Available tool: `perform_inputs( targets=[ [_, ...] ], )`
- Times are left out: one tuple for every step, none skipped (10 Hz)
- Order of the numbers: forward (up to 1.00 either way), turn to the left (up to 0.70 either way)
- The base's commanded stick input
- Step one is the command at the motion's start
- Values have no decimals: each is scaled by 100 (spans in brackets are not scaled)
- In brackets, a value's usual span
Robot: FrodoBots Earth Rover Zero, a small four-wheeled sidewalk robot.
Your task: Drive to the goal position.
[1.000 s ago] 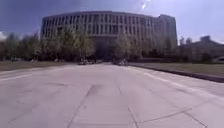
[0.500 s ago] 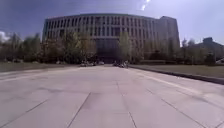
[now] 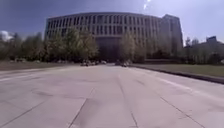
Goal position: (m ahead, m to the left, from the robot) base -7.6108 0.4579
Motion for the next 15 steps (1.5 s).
perform_inputs(
  targets=[
    [85,0],
    [85,0],
    [85,0],
    [85,0],
    [85,-1],
    [85,-7],
    [85,-30],
    [85,-33],
    [85,-33],
    [85,-17],
    [85,0],
    [85,0],
    [85,0],
    [85,0],
    [85,0]
  ],
)
